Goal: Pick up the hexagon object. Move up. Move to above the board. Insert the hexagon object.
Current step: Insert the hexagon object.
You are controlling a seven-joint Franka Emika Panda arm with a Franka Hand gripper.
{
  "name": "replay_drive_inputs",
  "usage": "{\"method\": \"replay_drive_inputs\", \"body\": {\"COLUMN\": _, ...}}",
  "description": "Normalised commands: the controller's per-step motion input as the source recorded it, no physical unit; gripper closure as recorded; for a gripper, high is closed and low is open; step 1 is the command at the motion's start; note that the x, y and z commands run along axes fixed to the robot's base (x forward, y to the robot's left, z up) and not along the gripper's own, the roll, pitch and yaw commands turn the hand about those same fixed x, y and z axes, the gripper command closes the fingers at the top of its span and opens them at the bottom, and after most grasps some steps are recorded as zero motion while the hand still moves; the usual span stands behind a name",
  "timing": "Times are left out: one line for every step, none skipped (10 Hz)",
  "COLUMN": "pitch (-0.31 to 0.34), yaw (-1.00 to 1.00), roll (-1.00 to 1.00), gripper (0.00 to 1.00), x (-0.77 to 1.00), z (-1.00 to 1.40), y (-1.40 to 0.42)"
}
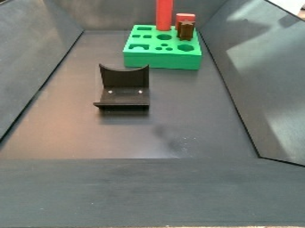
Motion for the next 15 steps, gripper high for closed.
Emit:
{"method": "replay_drive_inputs", "body": {"pitch": -0.120, "yaw": 0.00, "roll": -0.27, "gripper": 1.00, "x": -0.03, "z": -0.58, "y": 0.41}}
{"method": "replay_drive_inputs", "body": {"pitch": -0.081, "yaw": 0.00, "roll": -0.24, "gripper": 1.00, "x": -0.09, "z": -0.64, "y": 0.46}}
{"method": "replay_drive_inputs", "body": {"pitch": -0.084, "yaw": 0.00, "roll": -0.27, "gripper": 1.00, "x": -0.05, "z": -0.59, "y": 0.47}}
{"method": "replay_drive_inputs", "body": {"pitch": -0.044, "yaw": -0.02, "roll": -0.11, "gripper": 1.00, "x": -0.19, "z": -0.38, "y": 0.25}}
{"method": "replay_drive_inputs", "body": {"pitch": -0.013, "yaw": 0.00, "roll": 0.00, "gripper": 1.00, "x": 0.00, "z": 0.00, "y": 0.00}}
{"method": "replay_drive_inputs", "body": {"pitch": 0.000, "yaw": 0.01, "roll": 0.00, "gripper": 1.00, "x": 0.00, "z": -0.01, "y": -0.07}}
{"method": "replay_drive_inputs", "body": {"pitch": -0.050, "yaw": 0.00, "roll": 0.00, "gripper": 1.00, "x": -0.10, "z": -0.57, "y": 0.00}}
{"method": "replay_drive_inputs", "body": {"pitch": -0.091, "yaw": 0.00, "roll": 0.00, "gripper": 1.00, "x": -0.25, "z": -0.66, "y": 0.00}}
{"method": "replay_drive_inputs", "body": {"pitch": -0.096, "yaw": 0.00, "roll": 0.00, "gripper": 1.00, "x": -0.25, "z": -0.54, "y": 0.00}}
{"method": "replay_drive_inputs", "body": {"pitch": -0.087, "yaw": 0.00, "roll": -0.01, "gripper": 1.00, "x": -0.21, "z": -0.30, "y": 0.00}}
{"method": "replay_drive_inputs", "body": {"pitch": -0.090, "yaw": 0.00, "roll": -0.01, "gripper": 1.00, "x": -0.22, "z": -0.34, "y": 0.00}}
{"method": "replay_drive_inputs", "body": {"pitch": -0.101, "yaw": -0.01, "roll": -0.01, "gripper": 1.00, "x": -0.24, "z": -0.32, "y": 0.00}}
{"method": "replay_drive_inputs", "body": {"pitch": -0.124, "yaw": -0.02, "roll": -0.03, "gripper": 1.00, "x": -0.22, "z": -0.37, "y": 0.00}}
{"method": "replay_drive_inputs", "body": {"pitch": -0.133, "yaw": -0.05, "roll": -0.04, "gripper": 1.00, "x": -0.24, "z": -0.32, "y": 0.00}}
{"method": "replay_drive_inputs", "body": {"pitch": -0.110, "yaw": -0.05, "roll": -0.03, "gripper": 1.00, "x": -0.19, "z": -0.23, "y": 0.00}}
